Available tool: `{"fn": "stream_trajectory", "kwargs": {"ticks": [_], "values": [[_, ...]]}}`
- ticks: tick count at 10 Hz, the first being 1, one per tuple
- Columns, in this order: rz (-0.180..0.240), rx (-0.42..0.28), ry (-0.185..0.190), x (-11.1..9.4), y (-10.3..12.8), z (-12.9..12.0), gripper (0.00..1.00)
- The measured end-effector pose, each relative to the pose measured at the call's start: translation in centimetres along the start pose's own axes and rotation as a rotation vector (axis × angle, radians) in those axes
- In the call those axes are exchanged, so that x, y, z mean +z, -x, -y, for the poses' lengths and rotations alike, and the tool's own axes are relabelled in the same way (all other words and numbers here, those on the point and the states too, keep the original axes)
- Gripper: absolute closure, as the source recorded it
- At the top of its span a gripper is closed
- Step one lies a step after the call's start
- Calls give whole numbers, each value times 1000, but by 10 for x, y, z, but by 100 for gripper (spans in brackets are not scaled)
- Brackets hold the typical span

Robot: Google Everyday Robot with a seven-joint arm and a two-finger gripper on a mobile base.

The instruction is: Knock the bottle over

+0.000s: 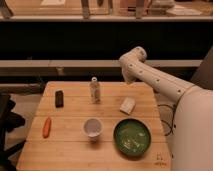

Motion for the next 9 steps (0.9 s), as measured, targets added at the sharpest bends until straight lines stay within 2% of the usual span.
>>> {"fn": "stream_trajectory", "kwargs": {"ticks": [4, 9], "values": [[1, -13, -2, 7, -3, 7, 100], [8, -33, 4, 13, 5, 7, 100]]}}
